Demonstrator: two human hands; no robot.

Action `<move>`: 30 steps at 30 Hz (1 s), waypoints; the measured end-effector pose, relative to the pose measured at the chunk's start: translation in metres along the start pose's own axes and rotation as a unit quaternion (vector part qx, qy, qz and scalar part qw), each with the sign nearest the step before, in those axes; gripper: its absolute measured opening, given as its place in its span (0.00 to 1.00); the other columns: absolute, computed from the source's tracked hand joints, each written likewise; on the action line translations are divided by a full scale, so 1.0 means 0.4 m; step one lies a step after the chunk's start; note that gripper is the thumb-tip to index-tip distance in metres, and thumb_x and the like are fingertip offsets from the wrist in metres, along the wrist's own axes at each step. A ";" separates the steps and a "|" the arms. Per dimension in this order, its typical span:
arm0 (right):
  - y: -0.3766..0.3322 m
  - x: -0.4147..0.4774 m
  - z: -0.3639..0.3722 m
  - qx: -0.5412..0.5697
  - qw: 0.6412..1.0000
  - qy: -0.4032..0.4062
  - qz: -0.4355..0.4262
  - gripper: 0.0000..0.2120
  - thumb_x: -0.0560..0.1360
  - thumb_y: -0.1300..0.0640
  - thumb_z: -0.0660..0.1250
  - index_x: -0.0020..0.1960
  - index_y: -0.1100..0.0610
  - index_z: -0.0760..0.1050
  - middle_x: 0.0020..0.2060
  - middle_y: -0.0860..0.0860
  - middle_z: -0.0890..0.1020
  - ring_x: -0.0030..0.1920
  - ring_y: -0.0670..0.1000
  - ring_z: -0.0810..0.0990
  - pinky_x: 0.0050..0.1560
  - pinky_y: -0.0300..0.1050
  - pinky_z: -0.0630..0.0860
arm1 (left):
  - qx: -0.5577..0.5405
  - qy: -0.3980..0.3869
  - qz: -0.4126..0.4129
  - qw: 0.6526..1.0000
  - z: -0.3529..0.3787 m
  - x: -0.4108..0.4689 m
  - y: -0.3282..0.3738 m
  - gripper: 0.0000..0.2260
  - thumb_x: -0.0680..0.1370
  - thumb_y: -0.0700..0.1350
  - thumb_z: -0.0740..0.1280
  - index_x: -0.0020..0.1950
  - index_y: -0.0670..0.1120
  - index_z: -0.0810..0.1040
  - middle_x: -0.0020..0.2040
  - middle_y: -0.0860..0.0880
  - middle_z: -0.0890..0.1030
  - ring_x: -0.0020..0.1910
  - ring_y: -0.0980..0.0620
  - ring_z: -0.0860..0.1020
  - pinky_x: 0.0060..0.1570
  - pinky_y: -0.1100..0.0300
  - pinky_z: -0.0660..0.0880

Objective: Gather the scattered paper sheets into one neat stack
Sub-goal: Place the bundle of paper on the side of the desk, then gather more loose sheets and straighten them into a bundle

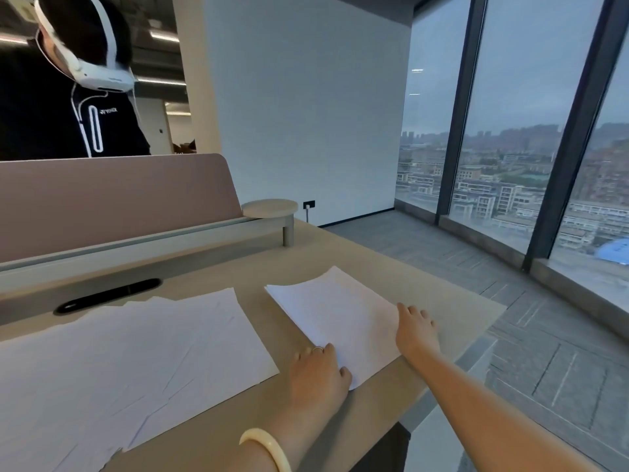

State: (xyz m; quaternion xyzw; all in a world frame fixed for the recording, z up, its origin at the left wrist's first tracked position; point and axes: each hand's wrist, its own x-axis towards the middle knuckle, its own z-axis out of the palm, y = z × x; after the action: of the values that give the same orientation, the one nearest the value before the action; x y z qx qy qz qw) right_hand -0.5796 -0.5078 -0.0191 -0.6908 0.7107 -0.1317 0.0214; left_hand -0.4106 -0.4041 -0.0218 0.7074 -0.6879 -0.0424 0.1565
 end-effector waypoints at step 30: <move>-0.373 -0.272 -0.101 0.124 0.974 -0.040 -0.183 0.21 0.81 0.49 0.53 0.73 0.48 0.61 0.73 0.48 0.64 0.72 0.52 0.62 0.69 0.49 0.58 | 0.084 0.094 -0.098 0.987 -0.238 -0.199 -0.307 0.29 0.79 0.59 0.53 0.77 0.51 0.49 0.75 0.48 0.59 0.73 0.46 0.60 0.71 0.53 0.57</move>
State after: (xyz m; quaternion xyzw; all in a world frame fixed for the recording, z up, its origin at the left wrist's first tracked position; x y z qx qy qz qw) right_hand -0.4379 -0.3955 0.0357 -0.8059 0.5486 -0.1928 0.1110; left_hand -0.2704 -0.3096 0.0215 0.7830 -0.5985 0.0672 0.1558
